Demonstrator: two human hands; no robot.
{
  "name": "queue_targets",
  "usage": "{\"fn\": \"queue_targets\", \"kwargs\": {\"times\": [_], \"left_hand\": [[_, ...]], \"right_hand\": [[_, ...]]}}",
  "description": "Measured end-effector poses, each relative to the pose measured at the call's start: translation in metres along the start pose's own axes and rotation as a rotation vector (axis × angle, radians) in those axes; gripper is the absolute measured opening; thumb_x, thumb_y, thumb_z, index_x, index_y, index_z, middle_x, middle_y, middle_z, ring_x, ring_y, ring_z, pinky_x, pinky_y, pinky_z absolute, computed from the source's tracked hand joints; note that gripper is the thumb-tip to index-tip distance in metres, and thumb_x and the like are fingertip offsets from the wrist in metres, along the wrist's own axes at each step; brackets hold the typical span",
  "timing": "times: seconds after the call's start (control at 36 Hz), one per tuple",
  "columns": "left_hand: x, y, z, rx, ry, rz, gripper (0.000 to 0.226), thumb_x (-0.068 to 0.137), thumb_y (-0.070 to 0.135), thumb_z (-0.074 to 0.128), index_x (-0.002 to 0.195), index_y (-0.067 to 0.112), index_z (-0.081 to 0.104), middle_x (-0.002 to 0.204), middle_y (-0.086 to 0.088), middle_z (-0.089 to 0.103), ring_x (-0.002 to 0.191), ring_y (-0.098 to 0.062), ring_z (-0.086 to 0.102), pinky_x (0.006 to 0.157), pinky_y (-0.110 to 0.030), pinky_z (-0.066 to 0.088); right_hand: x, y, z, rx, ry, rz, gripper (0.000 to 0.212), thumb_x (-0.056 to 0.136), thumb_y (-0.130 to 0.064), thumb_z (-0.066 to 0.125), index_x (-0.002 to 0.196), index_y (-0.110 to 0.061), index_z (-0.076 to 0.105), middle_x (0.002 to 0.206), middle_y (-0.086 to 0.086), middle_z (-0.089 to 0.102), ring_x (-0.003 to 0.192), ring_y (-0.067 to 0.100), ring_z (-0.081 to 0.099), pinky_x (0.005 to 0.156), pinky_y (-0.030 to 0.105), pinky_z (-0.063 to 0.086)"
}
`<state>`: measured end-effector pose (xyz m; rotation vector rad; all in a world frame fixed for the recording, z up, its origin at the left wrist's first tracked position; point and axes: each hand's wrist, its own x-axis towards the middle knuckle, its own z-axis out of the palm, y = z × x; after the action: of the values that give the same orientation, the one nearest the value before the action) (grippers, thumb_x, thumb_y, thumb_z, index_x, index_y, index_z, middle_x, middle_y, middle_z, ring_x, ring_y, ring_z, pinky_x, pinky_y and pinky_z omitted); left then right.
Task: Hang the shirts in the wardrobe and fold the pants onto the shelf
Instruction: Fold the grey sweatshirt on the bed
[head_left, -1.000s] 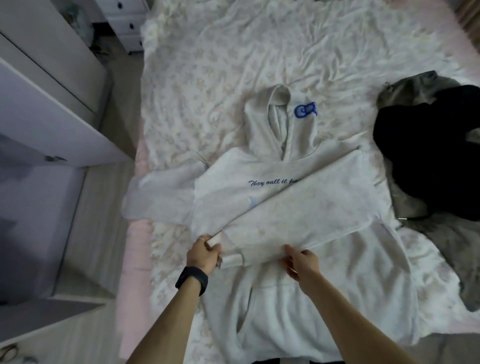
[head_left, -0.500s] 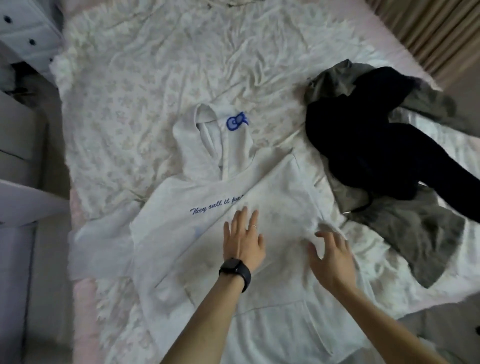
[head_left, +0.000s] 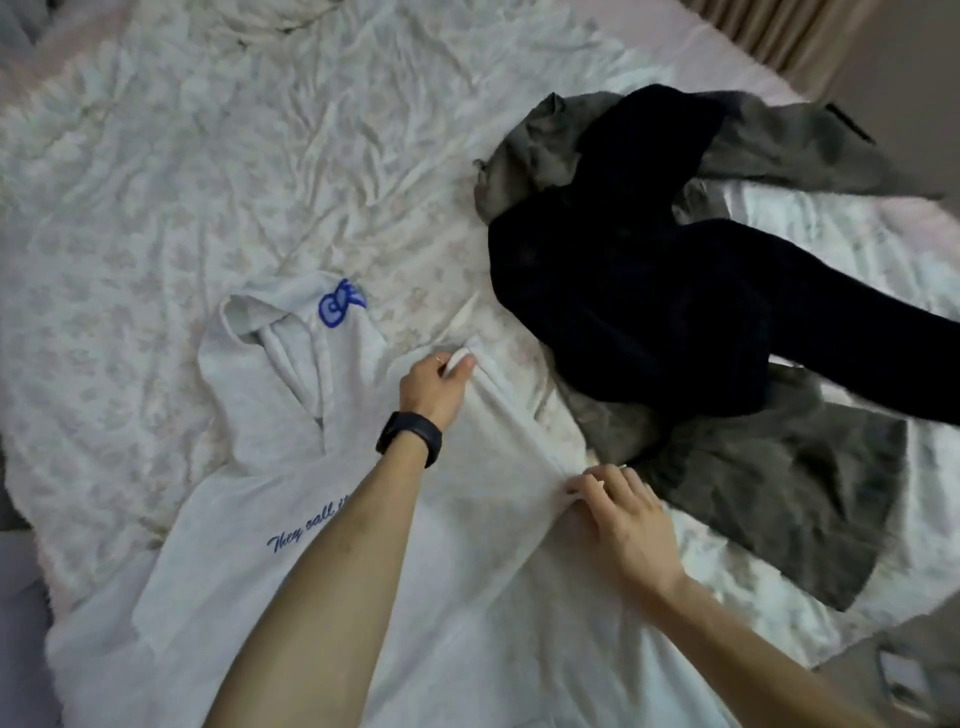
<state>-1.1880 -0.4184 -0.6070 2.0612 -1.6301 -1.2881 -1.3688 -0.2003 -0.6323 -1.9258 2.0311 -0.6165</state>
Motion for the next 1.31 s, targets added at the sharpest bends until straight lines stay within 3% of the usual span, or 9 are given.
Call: {"fn": "queue_targets", "kwargs": {"times": [0.14,0.31,0.39,0.5,0.69,0.86,1.08,1.22,1.31], "left_hand": [[0.014,0.016,0.024,0.072,-0.007,0.002,0.031,0.094,0.051,0.060,0.083,0.022,0.066,0.082,0.003,0.065,0.085,-0.024,0.062,0.071,-0.032,0.050],[-0.021,0.008,0.061,0.402,0.262,0.185,0.057,0.098,0.048,0.052,0.148,0.021,0.042,0.147,-0.007,0.046,0.136,-0.028,0.040,0.110,-0.046,0.035],[-0.069,-0.028,0.075,0.555,0.308,0.403,0.067,0.099,0.039,0.054,0.157,0.021,0.028,0.163,-0.006,0.029,0.147,-0.028,0.031,0.117,-0.052,0.025],[-0.130,-0.098,0.080,0.756,0.178,0.327,0.066,0.096,0.041,0.041,0.158,0.023,0.027,0.164,-0.007,0.023,0.149,-0.025,0.030,0.115,-0.059,0.025],[-0.202,-0.199,0.032,0.875,0.172,0.030,0.059,0.099,0.052,0.027,0.153,0.033,0.037,0.165,0.003,0.024,0.152,-0.020,0.021,0.118,-0.058,0.021],[-0.229,-0.236,-0.018,0.857,0.232,-0.036,0.057,0.101,0.054,0.020,0.152,0.036,0.039,0.164,0.001,0.025,0.152,-0.023,0.019,0.117,-0.056,0.022],[-0.236,-0.260,-0.019,0.739,0.340,-0.030,0.063,0.096,0.057,0.041,0.156,0.039,0.029,0.167,0.003,0.019,0.154,-0.024,0.015,0.120,-0.062,0.013],[-0.243,-0.283,-0.035,0.658,0.283,0.107,0.060,0.096,0.050,0.044,0.154,0.038,0.035,0.167,0.004,0.018,0.153,-0.021,0.019,0.115,-0.061,0.023],[-0.246,-0.298,-0.066,0.576,0.312,0.089,0.056,0.096,0.050,0.044,0.151,0.041,0.038,0.165,0.004,0.023,0.153,-0.018,0.021,0.114,-0.060,0.025]], "right_hand": [[0.001,0.014,-0.001,0.047,0.041,0.159,0.012,0.095,-0.020,0.060,0.100,-0.017,0.070,0.097,0.000,0.061,0.081,0.028,0.056,0.069,0.036,0.047],[0.004,0.000,-0.009,0.004,-0.108,0.215,0.038,0.080,-0.027,0.056,0.116,-0.018,0.065,0.135,0.008,0.055,0.114,0.034,0.053,0.084,0.042,0.048],[0.010,-0.019,-0.007,0.009,-0.092,0.081,0.048,0.087,-0.030,0.063,0.132,-0.016,0.059,0.154,0.012,0.044,0.141,0.033,0.039,0.103,0.047,0.041],[0.026,-0.032,0.011,-0.025,-0.236,-0.092,0.055,0.100,-0.043,0.046,0.152,-0.025,0.042,0.167,0.010,0.021,0.156,0.029,0.013,0.121,0.054,0.018],[0.016,0.006,0.039,-0.276,-0.532,-0.115,0.073,0.093,-0.078,0.029,0.158,-0.048,0.018,0.170,-0.002,0.002,0.157,0.024,-0.005,0.120,0.061,0.012],[0.006,-0.058,0.048,-0.282,-0.546,0.069,0.081,0.086,-0.062,0.044,0.159,-0.030,0.027,0.170,0.006,0.003,0.154,0.041,-0.008,0.118,0.070,0.003],[0.002,-0.151,0.092,-0.182,-0.673,-0.342,0.074,0.094,-0.075,0.029,0.158,-0.048,0.004,0.170,0.001,-0.012,0.152,0.041,-0.017,0.111,0.078,0.010],[-0.007,-0.181,0.115,-0.387,-0.857,-0.164,0.071,0.094,-0.075,0.019,0.152,-0.055,-0.016,0.158,-0.004,-0.043,0.139,0.040,-0.045,0.109,0.081,0.002],[0.005,-0.221,0.113,-0.390,-0.931,0.009,0.069,0.096,-0.058,0.039,0.156,-0.047,0.007,0.163,0.000,-0.033,0.145,0.043,-0.033,0.112,0.076,0.011]]}}
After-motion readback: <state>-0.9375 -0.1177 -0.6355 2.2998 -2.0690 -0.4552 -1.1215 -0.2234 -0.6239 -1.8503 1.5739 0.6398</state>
